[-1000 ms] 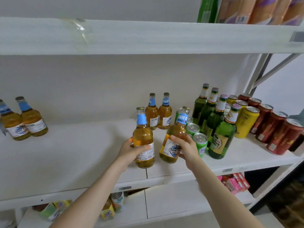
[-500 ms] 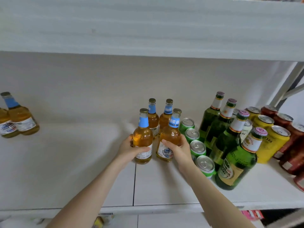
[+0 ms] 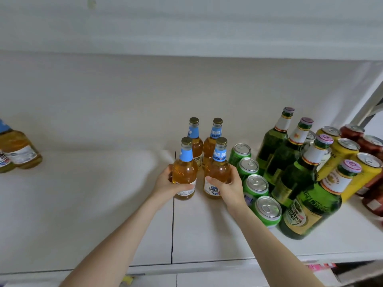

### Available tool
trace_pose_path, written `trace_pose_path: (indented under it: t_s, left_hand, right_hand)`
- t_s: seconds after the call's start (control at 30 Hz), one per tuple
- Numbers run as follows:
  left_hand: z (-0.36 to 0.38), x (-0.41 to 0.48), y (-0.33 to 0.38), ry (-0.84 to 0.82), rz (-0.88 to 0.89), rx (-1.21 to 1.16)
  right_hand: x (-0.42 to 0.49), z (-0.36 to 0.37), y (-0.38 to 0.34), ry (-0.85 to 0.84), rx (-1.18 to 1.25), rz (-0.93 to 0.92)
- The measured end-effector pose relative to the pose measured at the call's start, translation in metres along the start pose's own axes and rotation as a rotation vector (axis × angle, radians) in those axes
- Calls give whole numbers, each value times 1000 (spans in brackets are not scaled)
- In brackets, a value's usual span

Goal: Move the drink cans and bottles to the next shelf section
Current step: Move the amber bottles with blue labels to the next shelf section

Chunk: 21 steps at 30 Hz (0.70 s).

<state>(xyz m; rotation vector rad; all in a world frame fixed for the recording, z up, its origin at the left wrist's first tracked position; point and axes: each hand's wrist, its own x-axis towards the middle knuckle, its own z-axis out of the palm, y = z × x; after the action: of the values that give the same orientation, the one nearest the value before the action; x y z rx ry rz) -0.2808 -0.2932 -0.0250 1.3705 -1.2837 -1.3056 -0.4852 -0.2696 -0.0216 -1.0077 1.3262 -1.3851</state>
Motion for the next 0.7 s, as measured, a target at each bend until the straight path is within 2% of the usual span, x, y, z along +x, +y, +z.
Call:
trace_pose_path:
  t_s: [0.43,0.7]
  left_hand:
    - [-1,-5,-13,-54,39,36]
    - [-4,-26,-38,81,95,-15]
  right_hand:
    - [-13,-2,9,-9,9,-58]
    - [-36,-2,32,46,-2,-103]
